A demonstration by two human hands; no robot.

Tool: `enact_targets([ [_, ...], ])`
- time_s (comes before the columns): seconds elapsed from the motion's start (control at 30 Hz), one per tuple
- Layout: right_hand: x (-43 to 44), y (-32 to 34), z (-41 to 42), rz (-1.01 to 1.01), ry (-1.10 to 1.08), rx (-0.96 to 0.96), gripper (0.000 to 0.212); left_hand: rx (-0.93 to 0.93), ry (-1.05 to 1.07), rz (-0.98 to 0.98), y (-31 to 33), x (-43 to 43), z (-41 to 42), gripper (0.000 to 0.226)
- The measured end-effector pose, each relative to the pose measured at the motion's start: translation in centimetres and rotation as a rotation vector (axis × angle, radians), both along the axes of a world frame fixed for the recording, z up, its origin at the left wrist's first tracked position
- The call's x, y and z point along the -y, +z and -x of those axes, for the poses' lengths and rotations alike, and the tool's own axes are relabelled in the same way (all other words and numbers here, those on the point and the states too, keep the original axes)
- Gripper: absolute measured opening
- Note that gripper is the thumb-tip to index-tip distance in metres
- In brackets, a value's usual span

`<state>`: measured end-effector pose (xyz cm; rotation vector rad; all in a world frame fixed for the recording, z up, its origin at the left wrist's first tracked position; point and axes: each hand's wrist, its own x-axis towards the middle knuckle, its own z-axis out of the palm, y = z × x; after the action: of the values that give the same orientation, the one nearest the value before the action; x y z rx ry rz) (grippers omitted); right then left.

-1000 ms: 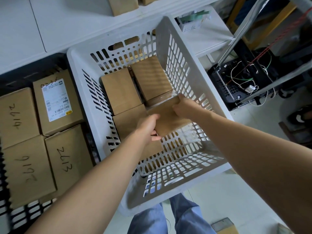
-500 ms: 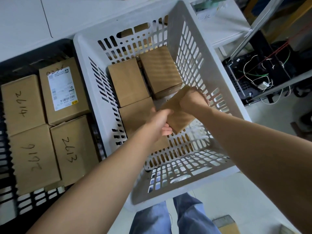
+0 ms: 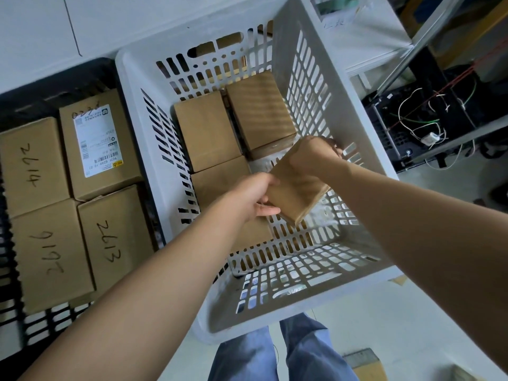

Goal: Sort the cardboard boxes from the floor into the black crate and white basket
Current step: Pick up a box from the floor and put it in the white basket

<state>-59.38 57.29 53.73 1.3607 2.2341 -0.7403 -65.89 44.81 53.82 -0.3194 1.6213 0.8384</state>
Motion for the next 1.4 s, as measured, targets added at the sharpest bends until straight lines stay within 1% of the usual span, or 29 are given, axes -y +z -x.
enact_targets([
  [0.07,0.0,0.1,0.4,-0.002,-0.023,0.048,0.040,0.016,-0.015,-0.043,0.4,-0.6,0.3,0.014],
  [0.1,0.0,0.2,0.4,-0.015,-0.043,0.072,0.043,0.011,-0.063,-0.034,0.4,-1.1,0.3,0.010],
  [0.17,0.0,0.3,0.1,-0.036,-0.059,0.094,0.046,-0.051,-0.176,0.032,0.5,-1.9,-0.2,0.010],
  [0.23,0.1,0.4,-0.3,-0.045,-0.055,0.108,0.045,-0.110,-0.255,0.105,0.8,-2.6,-0.6,0.018],
  [0.33,0.2,0.3,-0.6,-0.013,-0.111,0.091,0.039,-0.149,-0.356,0.201,0.7,-2.4,-1.2,0.045],
  [0.4,0.4,0.3,-0.5,0.002,-0.097,0.076,0.041,-0.135,-0.309,0.219,0.5,-2.2,-1.5,0.051],
  [0.47,0.7,0.3,-0.6,0.014,-0.074,0.064,0.049,-0.169,-0.236,0.210,0.3,-1.9,-1.6,0.050],
  [0.57,0.8,0.2,-0.9,0.047,-0.095,0.031,0.048,-0.209,-0.166,0.144,0.2,-1.8,-1.6,0.030],
  [0.67,0.5,0.5,-0.9,0.061,-0.133,0.011,0.041,-0.261,-0.077,0.132,0.3,-1.7,-0.9,0.022],
  [0.73,0.4,1.2,-1.3,0.071,-0.115,0.033,0.039,-0.341,-0.123,0.135,0.8,-1.9,-0.5,0.011],
  [0.77,0.5,1.4,-1.4,0.084,-0.090,0.027,0.037,-0.378,-0.153,0.126,1.1,-2.0,-0.5,0.011],
  [0.83,0.8,1.8,-1.1,0.104,-0.057,0.048,0.033,-0.427,-0.197,0.104,1.1,-2.2,-0.3,0.023],
  [0.9,0.7,1.7,-0.9,0.095,-0.010,0.107,0.035,-0.427,-0.202,0.081,1.1,-2.1,-0.8,0.035],
  [0.97,0.3,1.5,-0.6,0.089,-0.094,-0.009,0.038,-0.431,-0.195,0.082,1.0,-1.8,-1.6,0.042],
  [1.03,0.2,2.3,-0.2,0.050,-0.048,-0.026,0.037,-0.418,-0.189,0.105,0.9,-1.8,-2.2,0.047],
  [1.07,0.1,2.5,-0.5,0.080,-0.034,-0.060,0.036,-0.412,-0.182,0.112,1.1,-1.8,-2.2,0.046],
  [1.13,-0.4,2.7,-0.6,0.075,-0.139,-0.133,0.038,-0.403,-0.171,0.120,1.5,-2.1,-1.6,0.040],
  [1.17,-0.7,3.0,-0.7,0.050,-0.177,-0.131,0.042,-0.404,-0.168,0.111,1.8,-2.2,-1.1,0.036],
  [1.2,-0.8,3.1,-0.6,0.030,-0.138,-0.098,0.047,-0.421,-0.161,0.098,2.0,-2.3,-0.7,0.033],
  [1.3,-0.6,3.2,-0.9,0.072,-0.107,-0.017,0.053,-0.504,-0.176,0.049,2.7,-2.4,0.4,0.025],
  [1.37,-0.3,3.2,-1.4,0.113,-0.103,-0.011,0.050,-0.555,-0.218,-0.010,2.9,-2.6,0.8,0.028],
  [1.4,-0.1,3.3,-1.7,0.134,-0.111,-0.013,0.050,-0.590,-0.233,-0.046,2.9,-2.7,0.9,0.033],
])
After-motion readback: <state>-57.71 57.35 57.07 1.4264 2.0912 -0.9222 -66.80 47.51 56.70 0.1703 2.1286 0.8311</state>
